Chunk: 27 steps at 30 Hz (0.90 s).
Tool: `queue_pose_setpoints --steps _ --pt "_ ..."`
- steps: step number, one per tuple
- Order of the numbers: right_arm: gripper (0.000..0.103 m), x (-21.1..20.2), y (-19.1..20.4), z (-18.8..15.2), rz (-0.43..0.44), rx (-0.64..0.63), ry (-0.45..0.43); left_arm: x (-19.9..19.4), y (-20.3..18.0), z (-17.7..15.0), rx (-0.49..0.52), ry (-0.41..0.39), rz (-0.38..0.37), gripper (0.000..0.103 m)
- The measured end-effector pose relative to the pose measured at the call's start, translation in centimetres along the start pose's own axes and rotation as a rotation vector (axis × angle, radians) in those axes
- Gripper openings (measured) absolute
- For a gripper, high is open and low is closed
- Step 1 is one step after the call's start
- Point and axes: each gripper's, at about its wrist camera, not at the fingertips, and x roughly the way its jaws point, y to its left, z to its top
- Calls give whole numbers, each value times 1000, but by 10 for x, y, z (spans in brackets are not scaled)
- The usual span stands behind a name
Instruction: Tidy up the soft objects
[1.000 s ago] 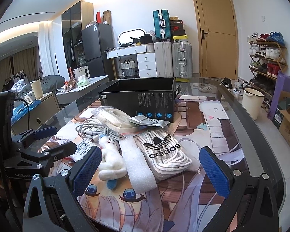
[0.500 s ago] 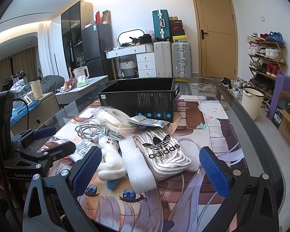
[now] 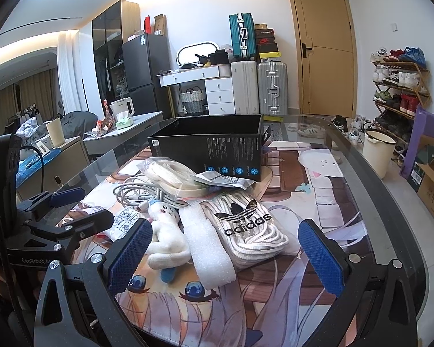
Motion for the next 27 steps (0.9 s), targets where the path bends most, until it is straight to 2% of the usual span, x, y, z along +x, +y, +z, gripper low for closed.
queue_pose_setpoints --steps 19,27 --pt "102 0 2 -1 3 0 3 0 -1 1 10 -3 -2 103" --pt "102 0 -2 0 -24 15 -1 -5 -1 6 18 -32 14 103"
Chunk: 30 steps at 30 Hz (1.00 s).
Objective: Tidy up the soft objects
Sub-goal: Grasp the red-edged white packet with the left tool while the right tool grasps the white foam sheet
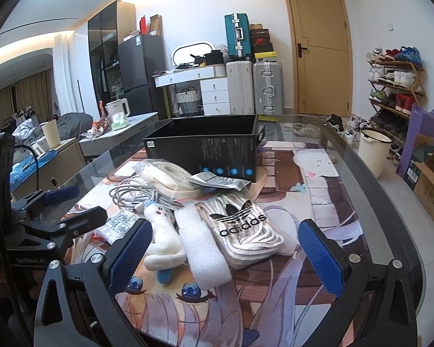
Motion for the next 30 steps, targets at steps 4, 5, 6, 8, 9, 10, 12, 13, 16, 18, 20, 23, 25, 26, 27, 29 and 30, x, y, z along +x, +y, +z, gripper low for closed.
queue_pose_setpoints --steps 4,5,6,8,9,10,12,13,16,18,20,23,25,26,27,29,30 --pt "102 4 0 1 -11 3 27 -3 -1 6 30 -31 -5 103" --pt "102 5 0 1 -25 -1 32 -3 -1 8 36 -36 -7 103" --pt "102 6 0 1 -35 -5 35 -4 -1 9 38 -37 -13 103" --pt "102 7 1 2 -42 -8 41 -2 -4 9 46 -28 -28 103" --pt "102 8 1 2 -47 -10 47 0 -6 8 54 -17 -30 103" --pt "102 10 1 1 -56 -15 53 2 -8 7 63 -8 -32 103" --pt "102 12 0 0 -64 -15 74 7 -12 4 76 16 -37 103" --pt "102 13 -1 0 -57 -6 82 9 -13 3 79 28 -41 103" --pt "102 12 -5 0 -39 27 82 15 -12 0 67 54 -54 103" --pt "102 12 -6 2 -42 42 73 20 -10 -1 46 78 -71 103" --pt "102 13 -7 3 -52 55 72 24 -8 -3 31 101 -85 103" --pt "102 16 -9 4 -61 83 83 26 -13 -5 41 119 -114 103" --pt "102 19 -10 6 -57 108 86 25 -19 -6 65 117 -121 103" --pt "102 20 -10 7 -63 112 89 25 -22 -6 81 119 -126 103" --pt "102 22 -10 7 -76 109 94 26 -27 -8 100 125 -126 102" --pt "102 23 -11 5 -95 101 107 29 -31 -10 124 144 -117 100" --pt "102 22 -14 3 -87 114 111 31 -31 -11 130 152 -117 93"
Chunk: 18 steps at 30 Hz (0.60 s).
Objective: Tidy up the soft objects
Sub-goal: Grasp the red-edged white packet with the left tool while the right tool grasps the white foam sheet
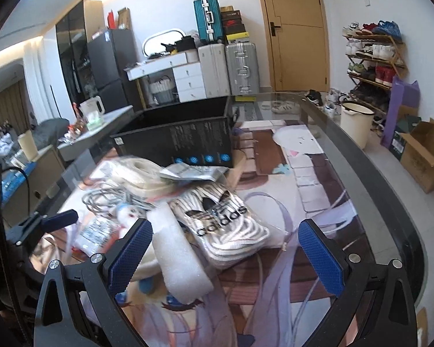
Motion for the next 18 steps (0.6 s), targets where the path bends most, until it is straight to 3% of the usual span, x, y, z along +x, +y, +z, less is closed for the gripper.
queue_pose_setpoints --steps 4,10,16,18 --pt "102 -1 -9 -5 16 32 21 4 2 -3 -2 32 -14 70" --pt "102 3 -14 -18 58 39 70 -1 7 -5 -26 12 -35 59" --pt "102 6 -9 -22 107 21 79 -6 12 -6 -46 -4 -56 55" --pt "96 8 -5 -22 120 11 84 -7 13 -6 -48 -10 -58 55"
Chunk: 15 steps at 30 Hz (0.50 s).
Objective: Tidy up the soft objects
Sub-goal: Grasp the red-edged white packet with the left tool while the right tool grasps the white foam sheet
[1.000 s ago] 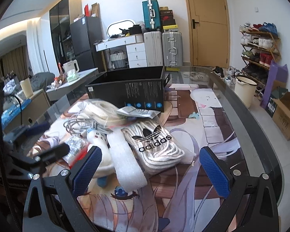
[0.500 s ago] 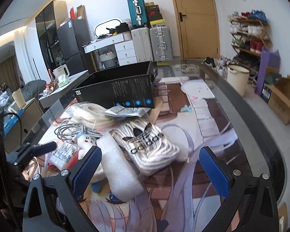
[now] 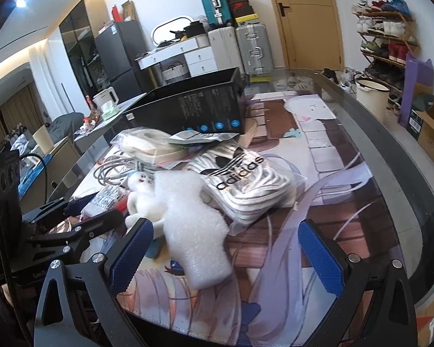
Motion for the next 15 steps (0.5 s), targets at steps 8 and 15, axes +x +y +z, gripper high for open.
queue_pose_setpoints --steps 8,15 --pt "68 -1 8 -2 77 -18 18 -7 -1 1 7 -20 -12 54" --pt "55 -2 19 -5 129 -63 34 -14 0 -1 7 -40 -37 54"
